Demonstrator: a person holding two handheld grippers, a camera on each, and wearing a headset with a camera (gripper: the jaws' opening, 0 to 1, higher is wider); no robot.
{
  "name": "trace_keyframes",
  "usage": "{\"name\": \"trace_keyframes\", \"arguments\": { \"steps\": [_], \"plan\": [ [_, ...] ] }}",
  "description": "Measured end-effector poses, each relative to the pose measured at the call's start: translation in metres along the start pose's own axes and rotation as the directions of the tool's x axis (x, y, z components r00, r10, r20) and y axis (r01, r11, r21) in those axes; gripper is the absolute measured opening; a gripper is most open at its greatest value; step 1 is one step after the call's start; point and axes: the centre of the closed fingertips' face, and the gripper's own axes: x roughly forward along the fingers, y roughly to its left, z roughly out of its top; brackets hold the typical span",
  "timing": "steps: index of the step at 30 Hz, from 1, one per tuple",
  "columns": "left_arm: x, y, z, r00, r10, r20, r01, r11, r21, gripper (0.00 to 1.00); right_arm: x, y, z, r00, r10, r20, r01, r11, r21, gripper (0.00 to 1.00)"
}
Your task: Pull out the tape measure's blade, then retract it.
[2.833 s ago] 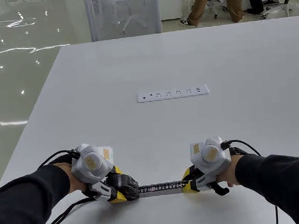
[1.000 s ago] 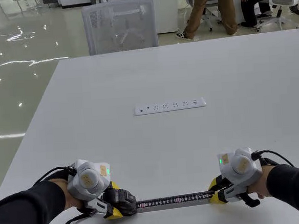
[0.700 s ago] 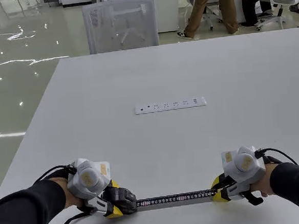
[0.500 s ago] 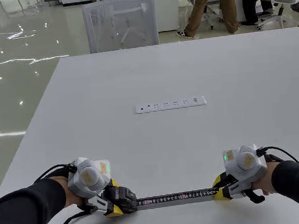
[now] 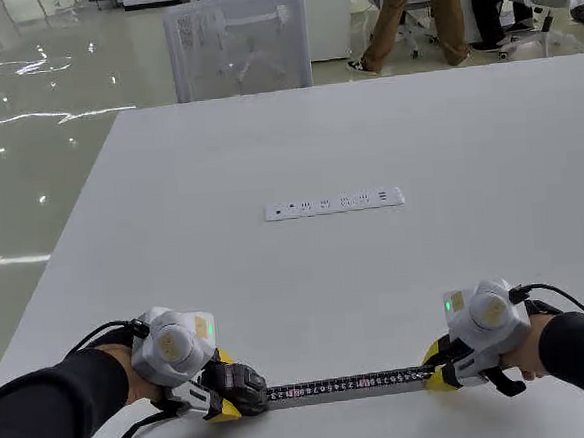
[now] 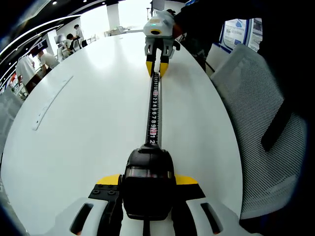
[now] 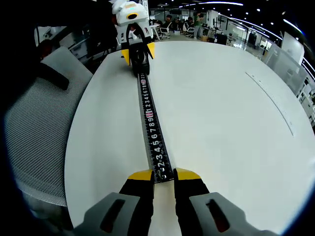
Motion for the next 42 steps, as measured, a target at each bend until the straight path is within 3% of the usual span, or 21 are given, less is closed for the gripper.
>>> {"name": "trace_keyframes", "arguments": {
  "steps": [21, 37, 39, 40, 42],
  "plan": [
    [0.0004, 0.0003, 0.0007, 1.0, -0.001, 0.006, 0.001, 1.0, -0.005, 0.34, -0.0002, -0.0031, -0.0019, 1.0, 0.002, 0.007, -0.002, 1.0, 0.014, 0.12],
    [0.0034, 0.0028, 0.0028, 0.9998, 0.018, 0.009, -0.019, 1.0, 0.001, 0.35, 0.0002, -0.001, -0.0005, 0.9997, -0.008, -0.025, 0.009, 1.0, 0.006, 0.13],
    [0.0032, 0.0032, 0.0019, 0.9998, 0.021, 0.007, -0.021, 1.0, -0.019, 0.35, 0.0002, -0.001, -0.0002, 0.9995, -0.012, -0.028, 0.012, 1.0, 0.01, 0.14],
    [0.0029, 0.0038, 0.0002, 0.9997, 0.024, 0.004, -0.024, 0.998, -0.058, 0.36, 0.0003, -0.0001, 0.0, 0.9993, -0.022, -0.03, 0.022, 1.0, 0.006, 0.14],
    [0.0023, 0.0045, -0.0015, 0.9996, 0.028, 0.0, -0.028, 0.998, -0.06, 0.36, 0.0003, 0.0009, 0.0001, 0.9989, -0.034, -0.032, 0.034, 0.999, -0.012, 0.15]
  ]
}}
